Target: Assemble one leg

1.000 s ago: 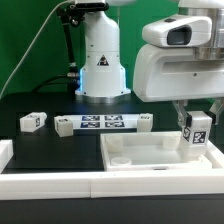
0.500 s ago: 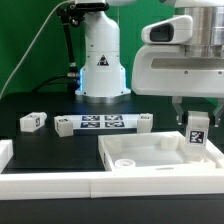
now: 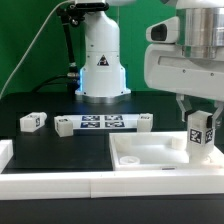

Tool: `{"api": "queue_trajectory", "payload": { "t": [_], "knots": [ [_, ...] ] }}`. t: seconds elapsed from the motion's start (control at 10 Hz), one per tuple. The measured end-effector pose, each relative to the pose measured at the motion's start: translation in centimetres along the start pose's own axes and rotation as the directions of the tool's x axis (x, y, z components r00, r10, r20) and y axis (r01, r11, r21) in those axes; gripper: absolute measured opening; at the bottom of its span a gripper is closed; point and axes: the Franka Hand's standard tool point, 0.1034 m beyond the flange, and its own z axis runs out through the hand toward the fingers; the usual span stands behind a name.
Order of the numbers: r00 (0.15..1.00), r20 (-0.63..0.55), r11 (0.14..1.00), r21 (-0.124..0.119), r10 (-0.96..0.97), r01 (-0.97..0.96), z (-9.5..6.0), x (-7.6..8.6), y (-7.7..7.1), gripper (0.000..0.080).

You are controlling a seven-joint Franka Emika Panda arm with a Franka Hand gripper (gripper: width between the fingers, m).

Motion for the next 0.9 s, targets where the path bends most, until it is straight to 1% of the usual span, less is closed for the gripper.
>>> {"api": "queue_trajectory", "payload": {
  "t": [0.3,0.4,0.5,0.6,0.7,0.8,0.9],
  "knots": [
    [0.981,-0.001,0.981,0.0,0.195,-0.195,0.01,0.07,0.02,0.0291],
    [0.984,-0.001,0.984,0.0,0.178,-0.178,0.05,0.06,0.02,0.0365],
    [0.99,-0.001,0.99,0.0,0.142,-0.142,0.1,0.07,0.02,0.0547],
    [0.991,-0.001,0.991,0.0,0.135,-0.135,0.19,0.03,0.04,0.0547],
    [0.994,0.0,0.994,-0.002,0.107,-0.107,0.29,-0.1,0.02,0.0628],
    [0.997,-0.003,0.997,-0.003,-0.082,0.082,0.33,-0.08,0.06,0.0644],
    [0.979,-0.004,0.979,-0.005,-0.205,0.205,0.32,-0.03,0.07,0.0644]
  ]
}}
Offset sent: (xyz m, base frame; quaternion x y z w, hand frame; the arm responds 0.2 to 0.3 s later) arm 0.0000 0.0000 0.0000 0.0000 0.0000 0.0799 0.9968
